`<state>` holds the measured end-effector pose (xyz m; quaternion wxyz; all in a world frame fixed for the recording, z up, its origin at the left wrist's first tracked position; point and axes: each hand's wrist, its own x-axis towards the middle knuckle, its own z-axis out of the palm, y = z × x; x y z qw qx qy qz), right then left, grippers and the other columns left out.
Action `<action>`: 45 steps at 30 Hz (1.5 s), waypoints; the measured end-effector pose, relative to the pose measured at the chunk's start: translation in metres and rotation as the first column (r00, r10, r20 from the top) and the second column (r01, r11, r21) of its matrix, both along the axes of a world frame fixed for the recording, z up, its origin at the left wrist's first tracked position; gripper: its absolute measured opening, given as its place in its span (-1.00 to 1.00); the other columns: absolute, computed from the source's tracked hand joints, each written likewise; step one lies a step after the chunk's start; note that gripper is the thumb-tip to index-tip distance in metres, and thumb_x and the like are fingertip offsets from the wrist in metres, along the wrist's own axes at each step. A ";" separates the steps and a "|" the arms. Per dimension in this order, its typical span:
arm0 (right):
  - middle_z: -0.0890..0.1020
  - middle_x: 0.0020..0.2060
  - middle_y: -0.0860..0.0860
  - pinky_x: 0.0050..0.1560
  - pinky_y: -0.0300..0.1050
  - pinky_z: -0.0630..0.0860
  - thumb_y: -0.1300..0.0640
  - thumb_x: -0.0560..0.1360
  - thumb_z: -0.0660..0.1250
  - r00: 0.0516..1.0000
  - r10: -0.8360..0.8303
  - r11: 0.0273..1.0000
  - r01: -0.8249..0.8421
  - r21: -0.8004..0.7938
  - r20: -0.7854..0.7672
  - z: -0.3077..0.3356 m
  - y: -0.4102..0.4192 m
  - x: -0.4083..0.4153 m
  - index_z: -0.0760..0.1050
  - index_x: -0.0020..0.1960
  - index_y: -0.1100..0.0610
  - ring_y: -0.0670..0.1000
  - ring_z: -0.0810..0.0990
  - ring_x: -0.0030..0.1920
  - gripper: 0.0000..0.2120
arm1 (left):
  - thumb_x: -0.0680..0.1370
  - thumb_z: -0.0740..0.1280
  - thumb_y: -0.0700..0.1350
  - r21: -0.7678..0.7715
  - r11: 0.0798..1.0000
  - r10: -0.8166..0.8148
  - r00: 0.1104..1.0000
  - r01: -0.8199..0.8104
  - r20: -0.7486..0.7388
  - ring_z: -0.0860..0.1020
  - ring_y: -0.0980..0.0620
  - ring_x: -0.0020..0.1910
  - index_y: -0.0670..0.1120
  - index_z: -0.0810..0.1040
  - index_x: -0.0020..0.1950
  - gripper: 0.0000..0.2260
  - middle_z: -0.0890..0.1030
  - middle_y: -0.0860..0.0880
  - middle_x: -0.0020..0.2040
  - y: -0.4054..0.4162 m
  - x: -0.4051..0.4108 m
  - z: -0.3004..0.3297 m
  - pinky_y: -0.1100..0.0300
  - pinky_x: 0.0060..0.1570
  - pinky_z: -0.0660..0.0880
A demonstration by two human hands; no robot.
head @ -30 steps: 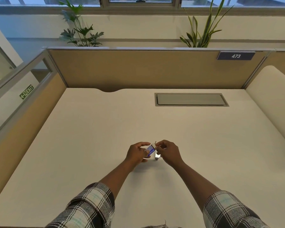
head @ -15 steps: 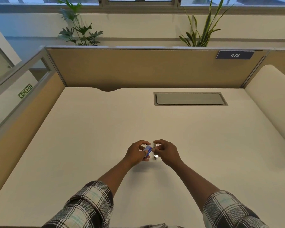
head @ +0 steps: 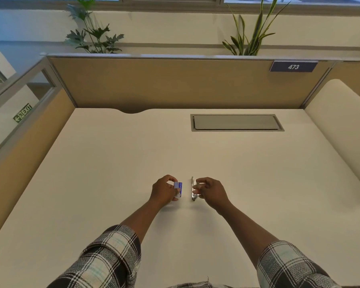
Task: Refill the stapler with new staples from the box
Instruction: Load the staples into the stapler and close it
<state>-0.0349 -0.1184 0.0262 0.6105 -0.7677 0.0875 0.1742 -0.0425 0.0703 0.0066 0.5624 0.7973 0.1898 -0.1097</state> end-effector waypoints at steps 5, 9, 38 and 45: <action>0.72 -0.15 0.04 0.03 -0.07 0.56 0.26 0.48 0.27 1.000 0.010 0.975 -0.005 -0.220 0.022 -0.011 -0.008 -0.001 0.60 -0.05 0.15 0.00 0.71 -0.14 -0.85 | 0.36 0.48 -0.27 0.240 0.967 -0.069 0.996 0.081 -0.058 0.60 -0.04 -0.25 -0.01 0.61 -0.11 -0.80 0.63 -0.09 -0.23 0.007 0.012 -0.011 0.15 -0.17 0.58; 0.71 -0.13 -0.03 -0.01 -0.18 0.43 0.16 0.49 0.32 0.995 0.085 0.906 -0.057 -0.420 0.048 -0.026 -0.019 -0.003 0.64 -0.03 0.10 -0.05 0.62 -0.04 -0.87 | 0.38 0.43 -0.25 0.346 0.923 -0.144 0.985 0.167 -0.092 0.62 -0.09 -0.12 -0.03 0.63 -0.08 -0.82 0.66 -0.08 -0.15 0.012 0.019 -0.020 0.09 -0.07 0.58; 0.63 -0.04 0.02 -0.05 -0.16 0.41 0.09 0.51 0.32 0.996 0.064 0.843 -0.025 -0.537 0.055 -0.060 -0.050 0.006 0.56 0.12 0.07 0.02 0.60 0.01 -0.80 | 0.54 0.17 0.15 0.561 0.778 -0.179 0.956 0.282 -0.233 0.65 -0.12 -0.02 -0.07 0.53 -0.14 -0.68 0.66 -0.12 -0.03 -0.084 0.040 -0.026 0.19 0.02 0.40; 0.63 0.03 -0.03 -0.01 -0.20 0.45 -0.04 0.51 0.32 0.988 0.114 0.910 -0.062 -0.411 0.104 -0.034 -0.033 0.017 0.44 0.30 -0.01 -0.01 0.64 -0.02 -0.62 | 0.56 0.23 0.05 0.539 0.792 -0.212 0.957 0.286 -0.196 0.62 -0.11 0.00 -0.12 0.59 -0.04 -0.73 0.66 -0.10 -0.02 -0.078 0.030 -0.028 0.15 -0.01 0.43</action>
